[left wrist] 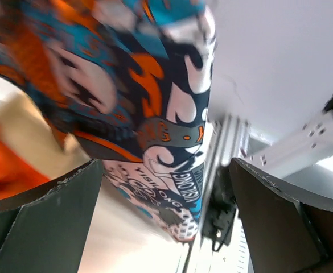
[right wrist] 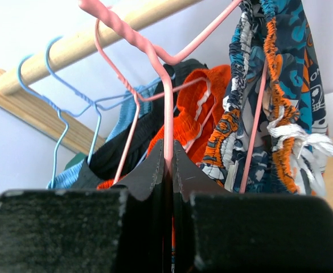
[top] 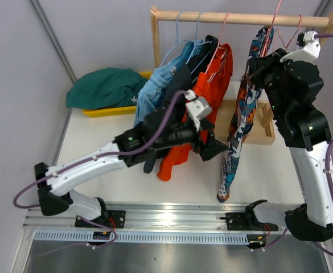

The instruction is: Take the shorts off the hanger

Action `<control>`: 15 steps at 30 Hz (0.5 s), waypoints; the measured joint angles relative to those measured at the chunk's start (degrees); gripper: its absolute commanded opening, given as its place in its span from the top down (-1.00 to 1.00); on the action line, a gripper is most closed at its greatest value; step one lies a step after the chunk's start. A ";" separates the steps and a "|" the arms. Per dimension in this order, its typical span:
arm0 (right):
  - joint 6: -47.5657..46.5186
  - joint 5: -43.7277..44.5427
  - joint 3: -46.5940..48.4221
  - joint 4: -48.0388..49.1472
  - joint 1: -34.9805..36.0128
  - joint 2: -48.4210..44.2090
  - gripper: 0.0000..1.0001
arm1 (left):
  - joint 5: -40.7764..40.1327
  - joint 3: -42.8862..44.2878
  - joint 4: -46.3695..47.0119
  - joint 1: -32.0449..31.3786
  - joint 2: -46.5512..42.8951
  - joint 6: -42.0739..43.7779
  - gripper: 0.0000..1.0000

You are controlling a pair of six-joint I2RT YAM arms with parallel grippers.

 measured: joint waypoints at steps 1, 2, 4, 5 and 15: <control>0.04 0.02 -0.96 0.02 0.13 -0.79 1.00 | 0.44 0.00 0.59 -0.81 1.99 0.02 -0.99; 0.11 0.02 -1.70 0.02 0.20 -1.49 1.00 | 0.92 0.04 1.20 -1.53 3.82 0.00 -0.99; 0.39 0.00 -2.91 0.13 0.22 -2.84 1.00 | 1.62 0.33 2.34 -2.40 6.43 0.00 -0.99; 0.48 0.02 -3.65 0.15 0.22 -3.74 1.00 | 1.90 0.66 2.71 -2.82 7.67 0.00 -0.99; 1.36 0.00 -7.23 0.63 0.22 -8.26 1.00 | 3.19 6.99 7.23 -3.85 14.36 -0.48 -0.96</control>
